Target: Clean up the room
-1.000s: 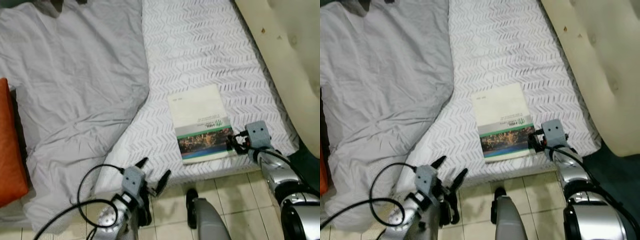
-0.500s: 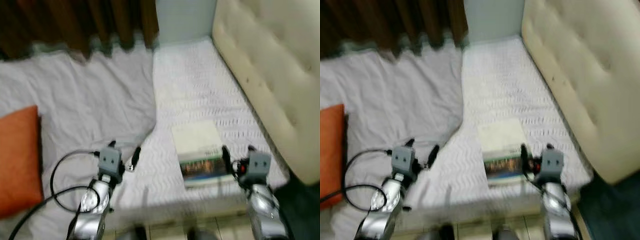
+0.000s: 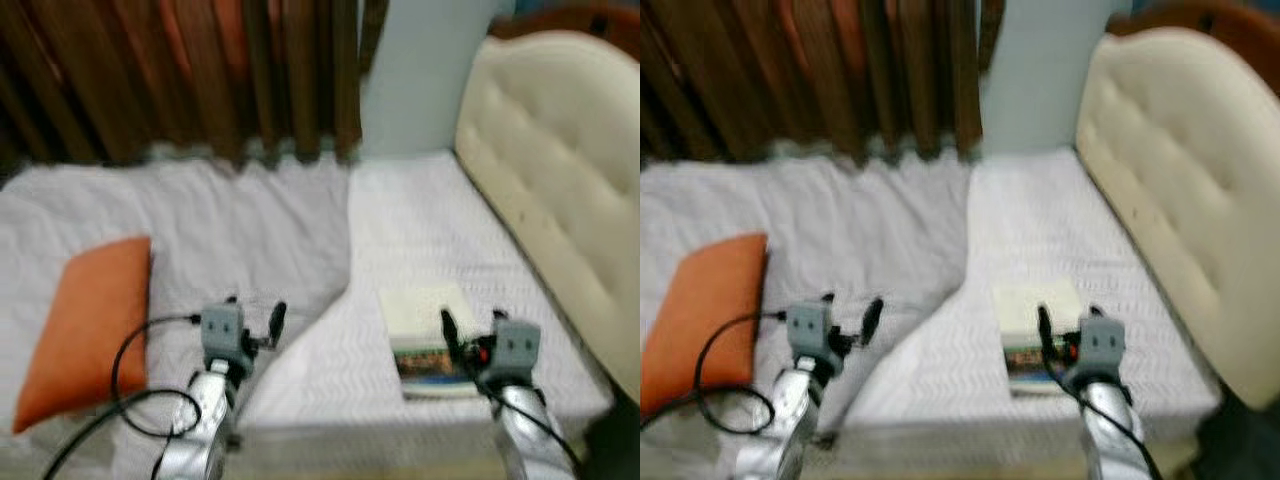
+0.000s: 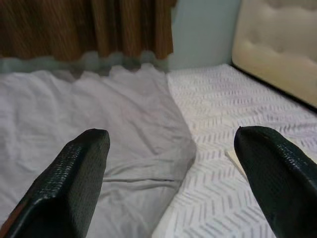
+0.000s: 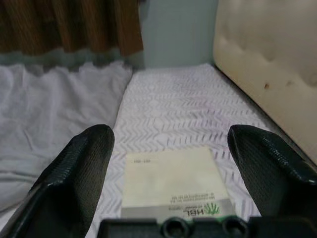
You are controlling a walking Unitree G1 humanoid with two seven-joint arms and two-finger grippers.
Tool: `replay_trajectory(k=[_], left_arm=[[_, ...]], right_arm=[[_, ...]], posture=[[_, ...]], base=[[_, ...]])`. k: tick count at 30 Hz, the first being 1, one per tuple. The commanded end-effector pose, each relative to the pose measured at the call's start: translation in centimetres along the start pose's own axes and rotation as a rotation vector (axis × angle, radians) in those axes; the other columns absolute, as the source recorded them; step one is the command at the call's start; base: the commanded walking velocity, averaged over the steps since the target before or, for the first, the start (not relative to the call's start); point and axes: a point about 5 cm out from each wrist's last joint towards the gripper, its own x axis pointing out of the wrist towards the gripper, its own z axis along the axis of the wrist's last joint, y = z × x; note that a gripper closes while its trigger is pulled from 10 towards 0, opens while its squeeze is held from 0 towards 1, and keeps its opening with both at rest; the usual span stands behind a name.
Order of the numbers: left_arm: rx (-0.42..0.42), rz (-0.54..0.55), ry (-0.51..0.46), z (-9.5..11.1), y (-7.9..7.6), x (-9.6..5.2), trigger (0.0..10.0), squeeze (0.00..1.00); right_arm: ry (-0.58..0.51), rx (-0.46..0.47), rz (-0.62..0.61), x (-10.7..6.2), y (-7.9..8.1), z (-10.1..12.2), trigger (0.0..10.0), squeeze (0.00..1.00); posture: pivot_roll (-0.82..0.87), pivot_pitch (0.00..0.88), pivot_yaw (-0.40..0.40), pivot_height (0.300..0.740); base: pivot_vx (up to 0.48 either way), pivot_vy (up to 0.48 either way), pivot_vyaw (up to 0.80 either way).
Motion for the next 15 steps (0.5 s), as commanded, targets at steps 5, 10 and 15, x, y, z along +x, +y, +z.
replay_trajectory(k=[5, 10, 15], left_arm=[[0.018, 0.022, 0.011, 0.4, 0.9, 0.4, 10.0, 0.00], [0.022, 0.020, 0.016, 0.2, 1.3, 0.1, 10.0, 0.00], [0.017, 0.023, 0.004, -0.3, 1.7, -0.8, 10.0, 0.00]], right_arm=[[0.022, 0.020, 0.040, 0.2, 0.9, 0.1, 10.0, 0.00], [0.043, 0.020, 0.067, 0.0, 1.4, 0.0, 10.0, 0.00], [0.047, -0.042, 0.100, -0.6, 1.6, 0.0, 10.0, 0.00]], posture=[[-0.10, 0.000, 0.030, 0.740], [-0.09, 0.000, 0.026, 0.740], [-0.09, 0.014, 0.011, 0.740]], base=[[0.000, 0.480, 0.00], [0.000, 0.480, 0.00], [0.000, 0.480, 0.00]])
